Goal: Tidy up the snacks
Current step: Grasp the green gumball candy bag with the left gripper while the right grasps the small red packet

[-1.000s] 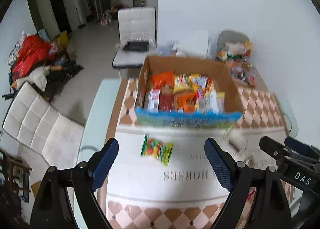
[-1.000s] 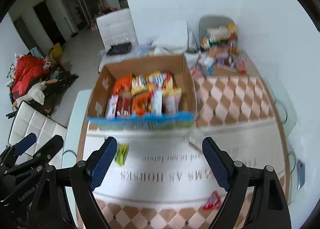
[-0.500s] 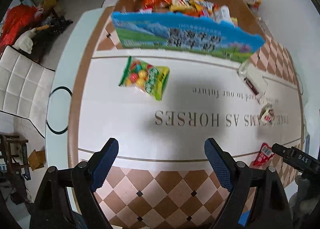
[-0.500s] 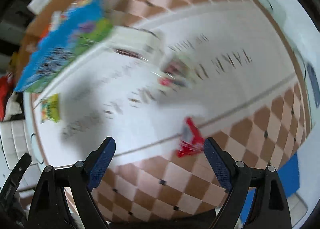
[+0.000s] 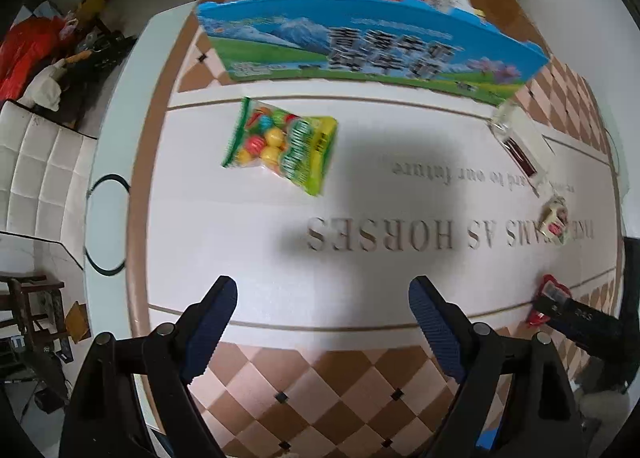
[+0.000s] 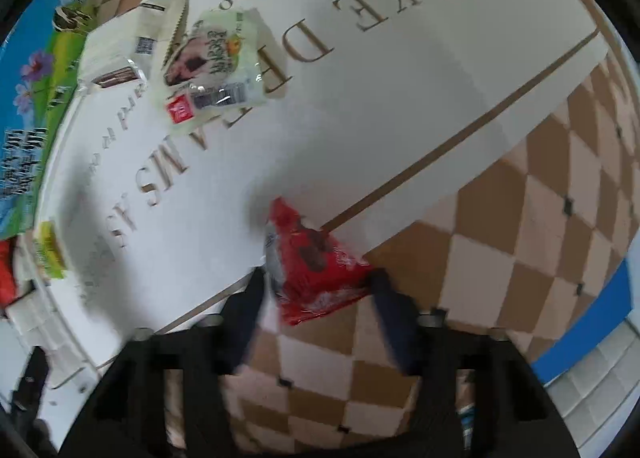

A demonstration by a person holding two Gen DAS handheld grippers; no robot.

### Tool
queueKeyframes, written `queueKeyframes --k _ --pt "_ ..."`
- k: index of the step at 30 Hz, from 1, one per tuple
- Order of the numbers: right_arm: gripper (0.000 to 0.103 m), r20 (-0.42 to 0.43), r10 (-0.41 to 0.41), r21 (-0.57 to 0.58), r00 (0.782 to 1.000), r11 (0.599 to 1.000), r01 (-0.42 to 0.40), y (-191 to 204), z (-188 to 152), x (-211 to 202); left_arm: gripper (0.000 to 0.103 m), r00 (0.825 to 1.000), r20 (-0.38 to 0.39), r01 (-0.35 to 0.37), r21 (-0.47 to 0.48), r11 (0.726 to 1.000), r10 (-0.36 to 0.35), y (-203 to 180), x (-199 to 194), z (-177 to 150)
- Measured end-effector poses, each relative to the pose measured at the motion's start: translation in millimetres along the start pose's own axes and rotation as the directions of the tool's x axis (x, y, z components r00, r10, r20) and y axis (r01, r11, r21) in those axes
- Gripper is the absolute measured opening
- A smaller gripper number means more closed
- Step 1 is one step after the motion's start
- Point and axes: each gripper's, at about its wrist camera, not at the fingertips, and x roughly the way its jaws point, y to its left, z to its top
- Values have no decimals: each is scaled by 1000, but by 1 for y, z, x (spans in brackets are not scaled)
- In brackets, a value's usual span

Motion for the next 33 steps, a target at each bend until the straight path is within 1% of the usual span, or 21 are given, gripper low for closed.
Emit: queueKeyframes --k 2,6,8,11,13,15,21,22,24,26,28,29,31,32,33 --pt "48 16 8 -24 1000 1000 -7 7 -1 -4 88 1000 -8 -1 -38 999 1 13 3 9" --pt "47 25 23 -87 999 996 -21 31 -3 -9 88 997 -55 36 -157 987 -46 46 16 36" --pt "47 23 35 -110 999 993 -32 47 -3 -9 88 997 -64 21 -173 985 -33 56 25 53" --pt "47 16 38 -139 999 990 -35 71 1 -5 88 995 -93 23 -139 990 -36 57 39 75" --pt "47 15 42 -157 999 987 -39 85 4 -4 88 993 -115 28 -98 995 -39 53 51 88" --pt "47 15 43 -185 999 982 -39 104 8 -4 88 987 -152 39 -51 998 -47 45 62 99" --pt "47 6 36 -242 999 970 -34 140 13 1 88 975 -223 23 89 996 -3 20 100 115" --pt "47 3 35 -245 999 969 -33 143 12 2 88 974 -227 13 120 993 14 15 105 115" --pt "47 -5 34 -252 999 967 -34 152 13 5 87 977 -207 -12 155 988 44 10 108 114" --pt "47 -8 32 -255 999 966 -32 158 9 4 79 982 -182 -26 169 985 57 8 107 113" --pt "47 -12 27 -258 1000 966 -29 165 3 10 73 984 -168 -23 161 987 50 9 105 111" --pt "47 -14 25 -258 1000 966 -28 163 1 11 71 986 -164 -17 153 988 42 10 104 110" --pt "47 -18 21 -260 1000 965 -25 162 -4 13 63 985 -173 -2 134 991 26 12 102 106" --pt "47 -19 21 -261 1000 965 -25 159 -7 12 63 980 -197 9 123 992 16 14 100 104" --pt "47 -21 20 -262 1000 965 -25 152 -6 10 62 980 -201 20 109 994 2 15 99 100"
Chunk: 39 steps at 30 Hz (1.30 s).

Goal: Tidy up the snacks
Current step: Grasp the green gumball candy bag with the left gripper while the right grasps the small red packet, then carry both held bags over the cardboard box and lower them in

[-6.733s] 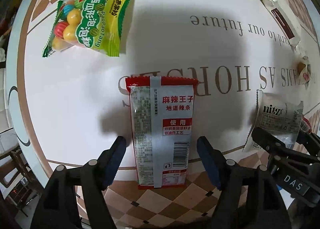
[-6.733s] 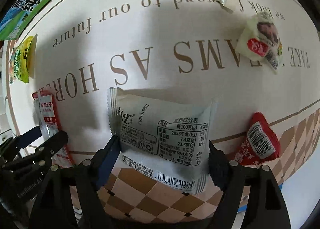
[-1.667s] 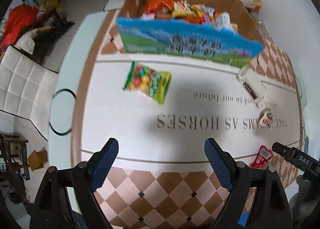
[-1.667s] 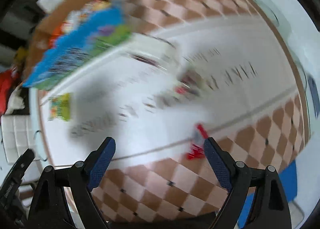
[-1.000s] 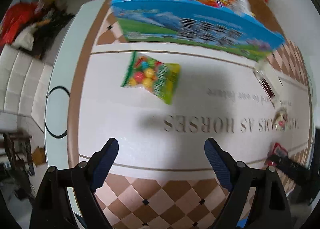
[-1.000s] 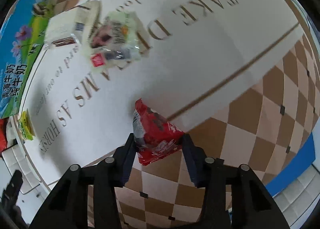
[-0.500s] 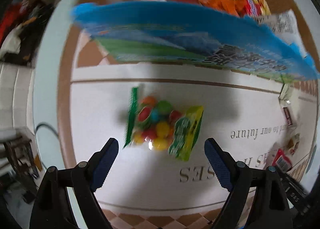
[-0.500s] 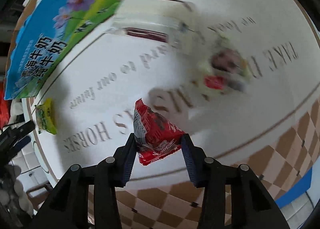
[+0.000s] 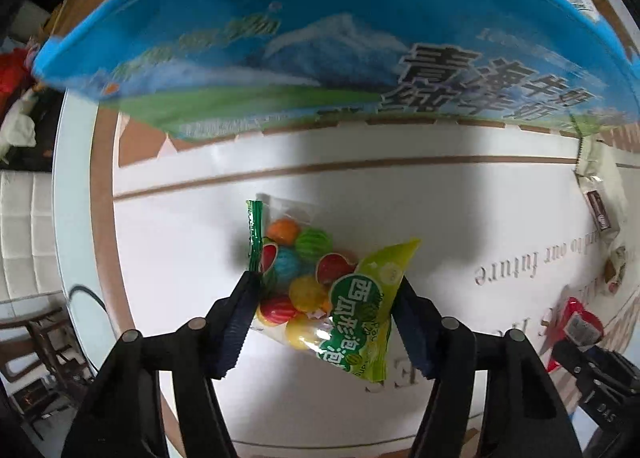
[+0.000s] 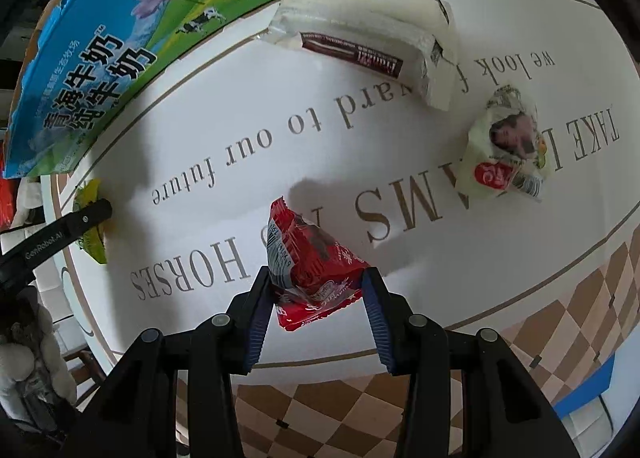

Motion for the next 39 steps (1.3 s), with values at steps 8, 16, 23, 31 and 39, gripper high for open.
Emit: queueKeyframes --k 8,16,23,31,39 --pt "47 1 14 -38 1000 999 -14 1 -11 -5 61 996 -76 50 -41 998 -53 -6 0 -47" --pt "47 9 55 -102 998 993 -54 8 -21 -30 61 989 -76 124 -58 991 -129 -23 -22 -110" --pt "47 37 124 -154 992 981 -117 16 -32 -74 61 981 123 157 -47 986 -151 -23 -81 -120" --pt "47 130 248 -234 960 949 -213 46 -11 -157 61 935 282 222 2 975 -213 -10 -169 -59" --pt "47 303 265 -272 915 945 -184 88 80 -225 61 923 338 183 33 983 -183 -9 -209 41"
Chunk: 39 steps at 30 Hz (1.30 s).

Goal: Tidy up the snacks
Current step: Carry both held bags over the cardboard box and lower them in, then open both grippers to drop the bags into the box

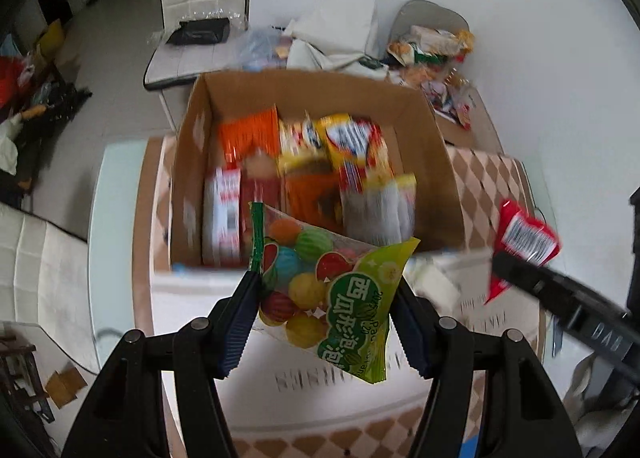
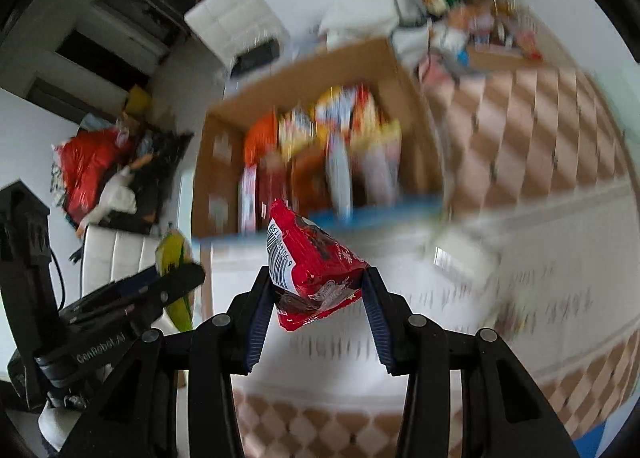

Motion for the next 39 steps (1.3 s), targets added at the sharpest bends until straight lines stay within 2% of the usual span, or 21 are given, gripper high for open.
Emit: queueKeyframes --k 5,8,12,20,25,26,27,29,30,33,37,39 --pt "47 38 -90 -11 995 996 91 1 73 23 61 999 -50 -20 -45 999 18 20 41 64" --pt "47 15 -149 -9 989 989 149 -1 116 54 61 995 -93 -49 -60 997 43 35 66 95" --pt "47 -30 -195 -5 980 981 195 -8 150 99 61 987 -146 -73 -70 995 62 49 97 122" --pt "47 -86 -246 -23 965 969 245 -21 174 159 61 966 -236 -118 -53 992 103 64 151 141" --pt "48 -149 -255 -26 955 967 254 -28 179 187 68 951 -289 -139 -65 988 115 70 173 142" --pt "52 -156 -272 -34 949 962 271 -29 180 192 71 948 -303 -130 -79 988 100 72 177 142" --pt "64 -157 -282 -37 947 959 279 -30 180 195 76 946 -313 -121 -91 988 87 74 180 143" --pt "74 -166 -266 -41 949 964 263 -30 179 199 83 947 -314 -111 -107 988 72 76 182 143" --pt "76 -165 -270 -52 949 963 265 -28 180 199 87 949 -309 -106 -110 988 67 76 182 143" --pt "85 -179 -266 -70 947 964 257 -23 178 203 88 952 -297 -107 -102 989 72 74 180 145" --pt "88 -187 -265 -81 946 964 254 -20 176 203 88 956 -283 -102 -89 991 73 70 174 144" --pt "89 -193 -262 -84 946 964 251 -20 173 203 88 959 -266 -122 -76 990 98 68 168 142"
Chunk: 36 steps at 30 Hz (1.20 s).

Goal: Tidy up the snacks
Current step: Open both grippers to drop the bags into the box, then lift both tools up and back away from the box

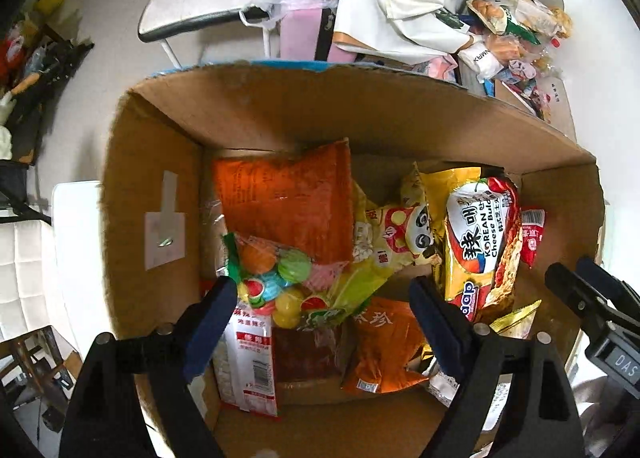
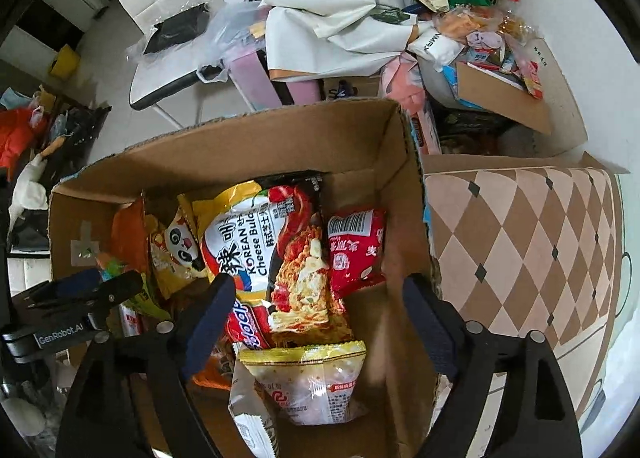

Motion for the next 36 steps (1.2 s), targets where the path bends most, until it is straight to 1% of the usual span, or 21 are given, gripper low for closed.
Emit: queueKeyframes --k 3,7,8,11,13,18,21,27,29,32,33,36 --pt "89 1 11 -7 1000 1000 -11 -1 -8 -2 88 999 41 -35 19 999 34 -4 -9 -8" --pt "89 11 3 -22 1000 1000 -3 -2 -25 -5 88 997 80 -20 24 1000 18 -7 -20 -23" --pt "89 13 2 -25 1000 1000 -2 -3 -29 -7 88 995 92 -27 24 999 25 -8 -24 -27" --pt "89 30 1 -30 1000 1000 0 -4 -45 -14 88 988 142 -62 22 998 59 -10 -36 -42" --pt "89 54 -16 -38 998 999 18 -3 -55 -20 88 983 174 -66 12 998 63 -10 -44 -53" --pt "89 102 -27 -50 994 998 32 2 -80 -39 88 975 214 -60 8 998 57 -12 -60 -81" --pt "89 135 -35 -61 990 997 43 9 -95 -52 88 967 245 -71 15 997 65 -15 -71 -101" --pt "89 177 -35 -77 984 996 50 19 -121 -77 88 959 276 -75 2 997 72 -15 -87 -132" --pt "89 190 -38 -80 981 995 54 20 -128 -83 88 952 295 -86 -2 996 83 -15 -94 -143" --pt "89 211 -32 -75 977 996 49 19 -143 -98 88 941 330 -78 -10 997 77 -15 -110 -160" --pt "89 223 -26 -73 974 996 44 18 -150 -106 88 935 347 -80 -11 997 78 -15 -117 -166" --pt "89 260 -25 -70 965 997 44 16 -168 -124 88 906 413 -95 -10 995 90 -19 -141 -189"
